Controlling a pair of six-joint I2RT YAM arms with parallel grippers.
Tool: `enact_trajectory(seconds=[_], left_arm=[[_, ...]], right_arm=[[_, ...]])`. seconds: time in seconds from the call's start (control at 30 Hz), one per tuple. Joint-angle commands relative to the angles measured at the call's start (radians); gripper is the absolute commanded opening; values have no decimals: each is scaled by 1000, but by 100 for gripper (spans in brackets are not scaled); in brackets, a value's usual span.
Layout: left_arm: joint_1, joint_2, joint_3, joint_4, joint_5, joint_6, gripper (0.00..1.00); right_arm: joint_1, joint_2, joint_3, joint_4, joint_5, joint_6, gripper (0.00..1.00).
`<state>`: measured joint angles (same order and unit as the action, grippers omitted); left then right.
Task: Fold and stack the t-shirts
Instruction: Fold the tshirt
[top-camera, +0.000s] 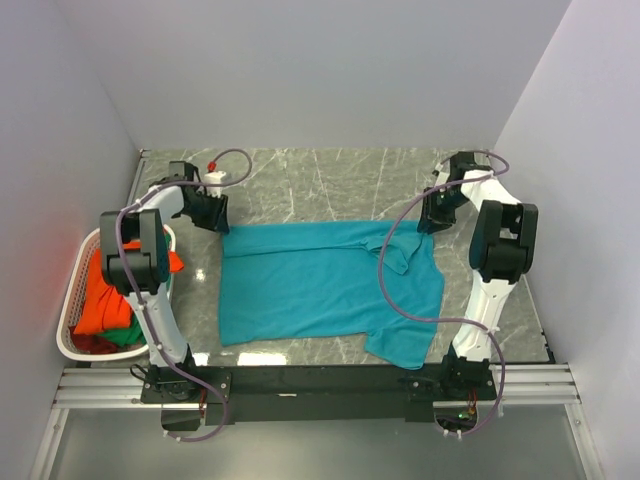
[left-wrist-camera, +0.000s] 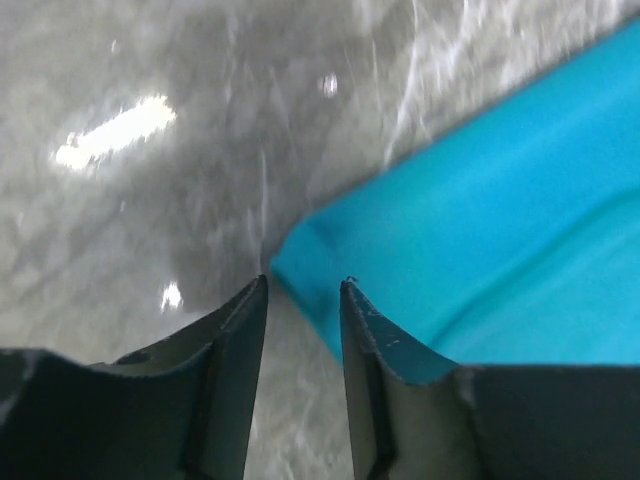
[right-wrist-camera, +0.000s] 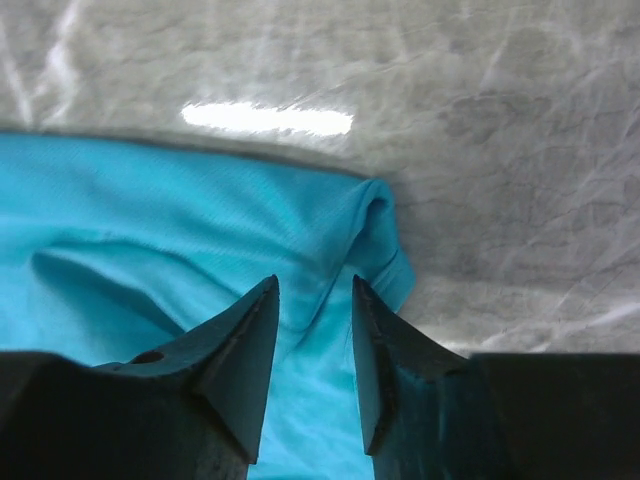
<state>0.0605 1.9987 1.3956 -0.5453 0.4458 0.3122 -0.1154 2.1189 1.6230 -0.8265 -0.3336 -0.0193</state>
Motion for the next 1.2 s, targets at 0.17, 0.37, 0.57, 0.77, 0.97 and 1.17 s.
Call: enact_trajectory(seconds=[0.17, 0.37, 0.57, 0.77, 0.97, 1.17], left_arm=[[10, -159, -44, -44, 63, 71, 36], [-51, -123, -32, -78, 77, 64, 31], [-97, -68, -17, -99, 41, 34, 29], [-105, -74, -32, -82, 50, 33, 31], [-108, -69, -41, -82, 50, 33, 30], [-110, -69, -50, -71, 54, 27, 30]], right_arm=[[40, -194, 9, -36, -62, -117, 44], [166, -145, 24, -46, -44, -142, 29], [232, -48, 47, -74, -5, -169, 26], [287, -36, 37, -123, -65, -209, 26], [332, -56, -6, -168, -104, -238, 26], [365, -71, -72, -165, -93, -249, 27]])
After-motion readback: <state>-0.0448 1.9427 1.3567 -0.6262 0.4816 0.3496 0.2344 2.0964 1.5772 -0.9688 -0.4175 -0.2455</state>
